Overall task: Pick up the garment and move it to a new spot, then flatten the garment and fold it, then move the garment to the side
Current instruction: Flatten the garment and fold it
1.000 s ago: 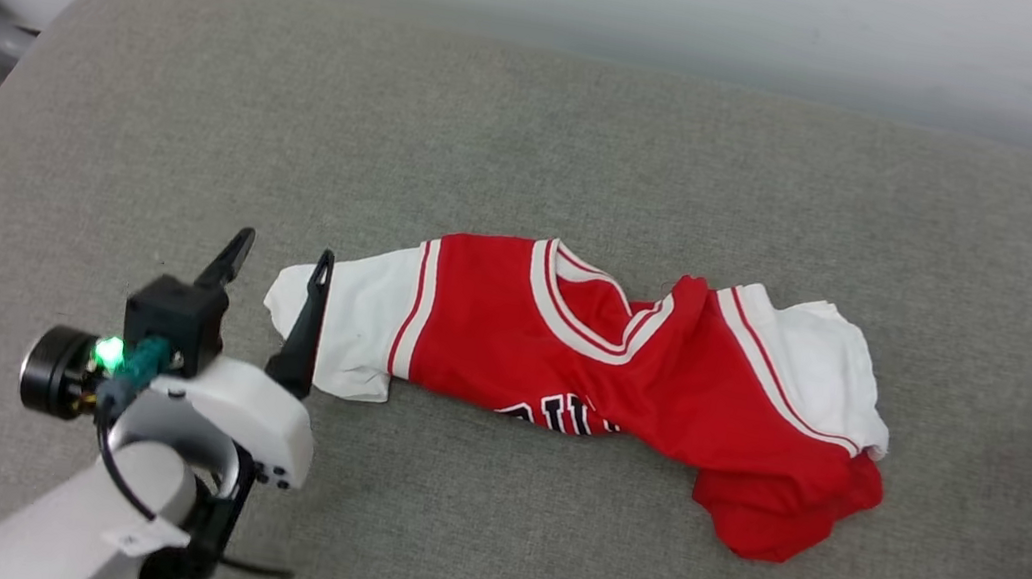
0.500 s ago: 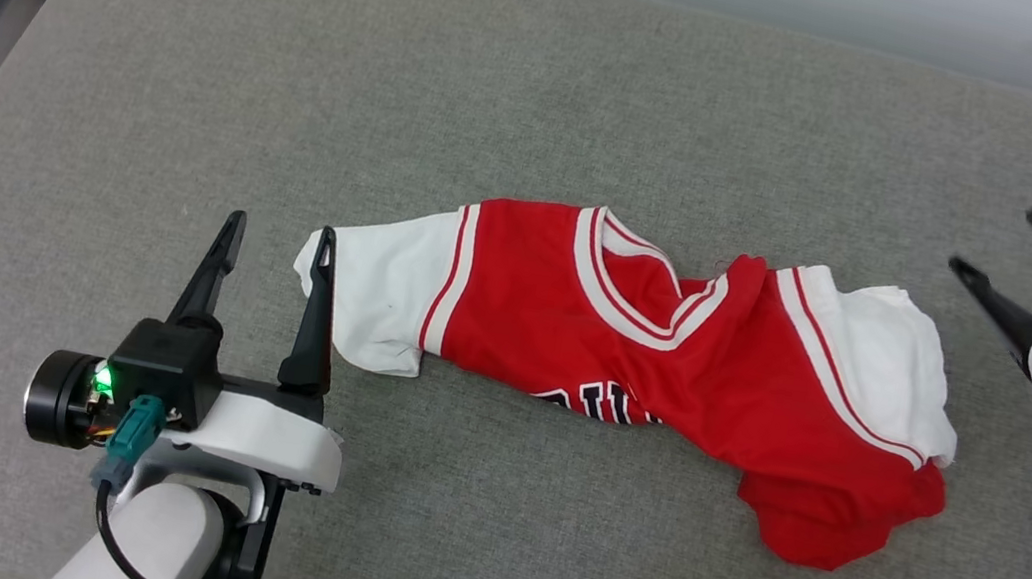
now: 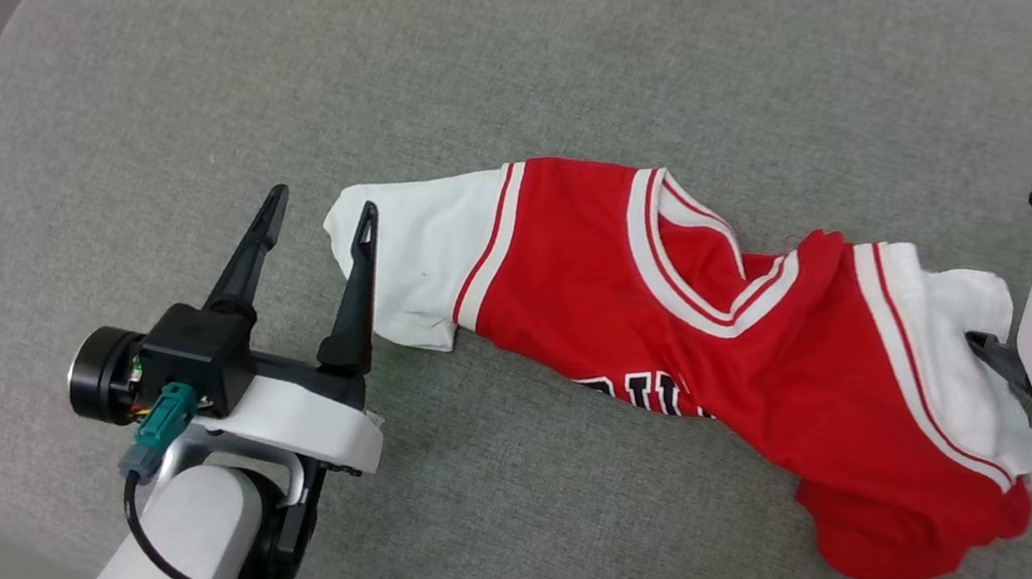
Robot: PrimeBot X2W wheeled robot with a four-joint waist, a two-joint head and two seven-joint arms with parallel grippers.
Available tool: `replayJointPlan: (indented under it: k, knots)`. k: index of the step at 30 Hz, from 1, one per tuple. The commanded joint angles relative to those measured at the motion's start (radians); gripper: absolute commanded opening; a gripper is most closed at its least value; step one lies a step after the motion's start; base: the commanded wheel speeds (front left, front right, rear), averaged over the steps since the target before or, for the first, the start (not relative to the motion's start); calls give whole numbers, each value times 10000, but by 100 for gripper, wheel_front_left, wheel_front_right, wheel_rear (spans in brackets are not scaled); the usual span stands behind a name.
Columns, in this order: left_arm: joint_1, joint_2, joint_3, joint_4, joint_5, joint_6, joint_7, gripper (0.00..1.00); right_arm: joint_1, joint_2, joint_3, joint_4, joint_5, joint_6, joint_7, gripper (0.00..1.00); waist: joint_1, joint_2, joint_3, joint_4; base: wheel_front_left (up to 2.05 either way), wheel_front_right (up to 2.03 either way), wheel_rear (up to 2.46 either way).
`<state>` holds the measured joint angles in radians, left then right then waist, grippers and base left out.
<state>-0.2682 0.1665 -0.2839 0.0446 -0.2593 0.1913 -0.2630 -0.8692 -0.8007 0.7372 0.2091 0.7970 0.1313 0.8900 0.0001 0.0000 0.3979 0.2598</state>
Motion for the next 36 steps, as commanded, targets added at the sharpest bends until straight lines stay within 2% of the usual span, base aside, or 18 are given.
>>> replayJointPlan:
  k: [1, 7, 11, 12, 13, 20, 26, 31, 36]
  knots:
    - [-104, -179, 118, 60, 159, -157, -23, 100, -217, 98, 153, 200, -129, -10, 54, 100, -1, 0, 294, 234, 0, 0, 0]
    - [-147, -666, 564, 197, 591, -616, -23, 100, 328, 284, 1019, 1133, -113, -6, 93, 100, -1, 0, 576, 414, 0, 0, 0]
    - [-114, -791, 783, 251, 755, -784, -24, 100, 529, 323, 1421, 1246, 56, -1, -144, 100, -1, 0, 580, 375, 0, 0, 0]
    - [-91, -817, 861, 276, 810, -834, -24, 100, 504, 329, 1530, 1195, 75, 8, -341, 29, -1, 0, 549, 328, 0, 0, 0]
    - [-70, -845, 933, 305, 853, -882, -24, 100, 446, 304, 1586, 1145, 100, 8, -581, 0, -1, 0, 515, 276, 0, 0, 0]
    - [102, -995, 1268, 447, 1177, -1187, -24, 100, -292, -302, 1446, 637, -41, -13, -2910, 0, -1, 0, -27, -101, 0, 0, 0]
    - [460, -1038, 1570, 472, 1347, -1274, -24, 100, 293, -894, 925, -41, 384, -12, -4445, 0, -1, 0, -567, -525, 0, 0, 0]
    - [717, -1054, 1843, 448, 1446, -1384, -24, 100, 1401, -1484, -148, -332, 658, -12, -5190, 0, -1, 0, -805, -873, 0, 0, 0]
    - [811, -1067, 2010, 404, 1595, -1497, -24, 100, 2816, -1860, -1567, -70, 907, -12, -5530, 0, -1, 0, -843, -1180, 0, 0, 0]
